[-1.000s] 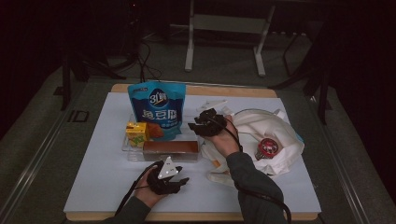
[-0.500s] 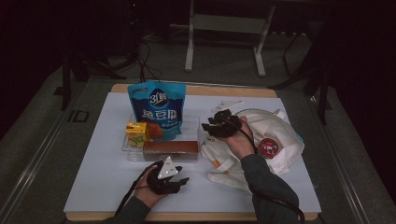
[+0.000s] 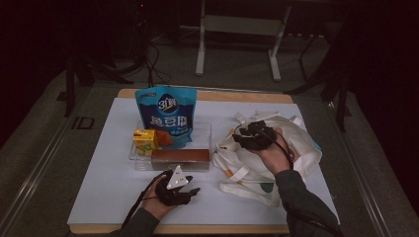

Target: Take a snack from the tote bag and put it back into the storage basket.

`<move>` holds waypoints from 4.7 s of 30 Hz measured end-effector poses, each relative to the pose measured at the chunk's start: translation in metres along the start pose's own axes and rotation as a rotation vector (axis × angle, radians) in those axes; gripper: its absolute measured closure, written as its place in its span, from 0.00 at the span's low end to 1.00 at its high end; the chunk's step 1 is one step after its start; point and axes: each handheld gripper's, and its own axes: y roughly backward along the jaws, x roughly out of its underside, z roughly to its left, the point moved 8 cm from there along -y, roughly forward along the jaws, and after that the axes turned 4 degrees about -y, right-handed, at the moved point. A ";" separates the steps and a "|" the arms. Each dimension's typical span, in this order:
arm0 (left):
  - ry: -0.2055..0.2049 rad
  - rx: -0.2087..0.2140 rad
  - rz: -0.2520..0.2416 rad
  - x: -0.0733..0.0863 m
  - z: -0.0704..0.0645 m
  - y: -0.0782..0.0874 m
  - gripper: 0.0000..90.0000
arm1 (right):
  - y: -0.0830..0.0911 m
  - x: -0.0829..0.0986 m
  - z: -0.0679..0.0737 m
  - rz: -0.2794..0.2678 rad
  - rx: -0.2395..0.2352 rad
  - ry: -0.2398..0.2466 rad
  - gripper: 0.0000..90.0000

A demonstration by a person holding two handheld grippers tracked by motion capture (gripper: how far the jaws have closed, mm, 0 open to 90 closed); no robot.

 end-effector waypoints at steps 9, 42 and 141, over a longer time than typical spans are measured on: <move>-0.002 0.001 0.000 0.000 0.000 0.000 0.55 | 0.020 0.021 -0.023 0.008 0.038 -0.029 0.68; -0.007 0.000 0.007 0.000 -0.001 -0.001 0.55 | 0.073 0.108 -0.071 0.108 0.145 -0.060 1.00; -0.018 0.007 0.024 0.001 -0.002 -0.002 0.55 | 0.030 0.097 -0.078 0.246 0.117 -0.106 0.28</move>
